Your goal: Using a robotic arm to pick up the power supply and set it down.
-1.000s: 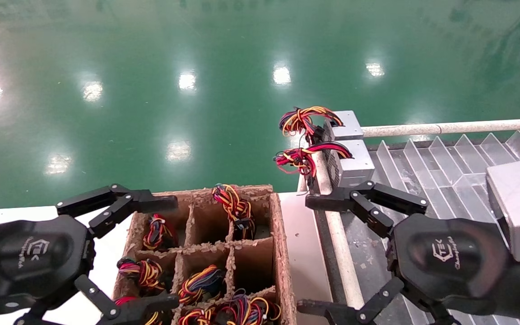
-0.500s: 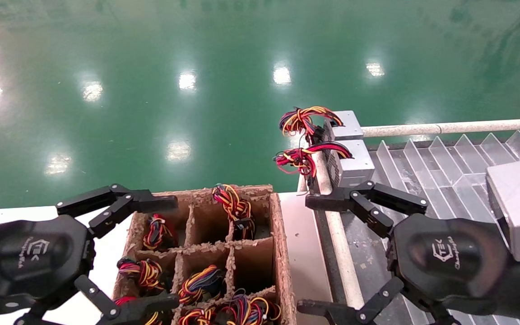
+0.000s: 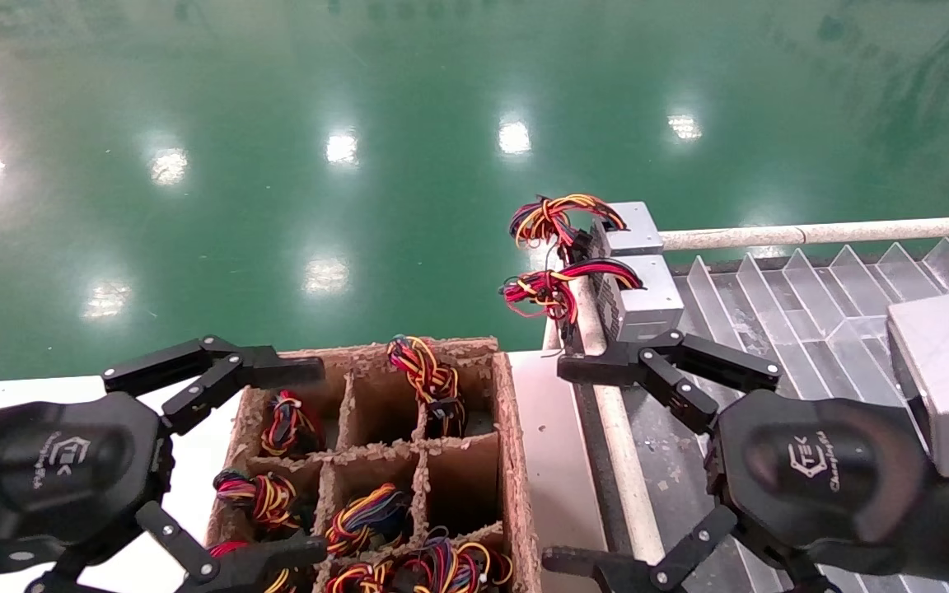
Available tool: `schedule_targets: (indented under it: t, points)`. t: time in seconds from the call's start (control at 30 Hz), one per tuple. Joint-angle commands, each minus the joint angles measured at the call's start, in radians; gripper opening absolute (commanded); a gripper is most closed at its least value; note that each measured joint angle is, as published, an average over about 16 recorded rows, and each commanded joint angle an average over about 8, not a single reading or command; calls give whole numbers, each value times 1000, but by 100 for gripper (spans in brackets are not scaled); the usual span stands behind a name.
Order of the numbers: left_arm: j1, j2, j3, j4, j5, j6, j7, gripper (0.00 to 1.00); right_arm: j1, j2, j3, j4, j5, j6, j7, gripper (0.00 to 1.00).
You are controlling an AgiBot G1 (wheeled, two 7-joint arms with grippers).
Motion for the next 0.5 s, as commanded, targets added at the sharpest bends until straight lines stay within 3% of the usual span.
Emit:
schedule_targets:
  t: [0.03, 0.5]
  points:
    - [0, 0, 0, 0, 0, 0, 0, 100, 0, 0, 0, 0, 0, 0, 0, 100]
    - [0, 0, 0, 0, 0, 0, 0, 100, 0, 0, 0, 0, 0, 0, 0, 100]
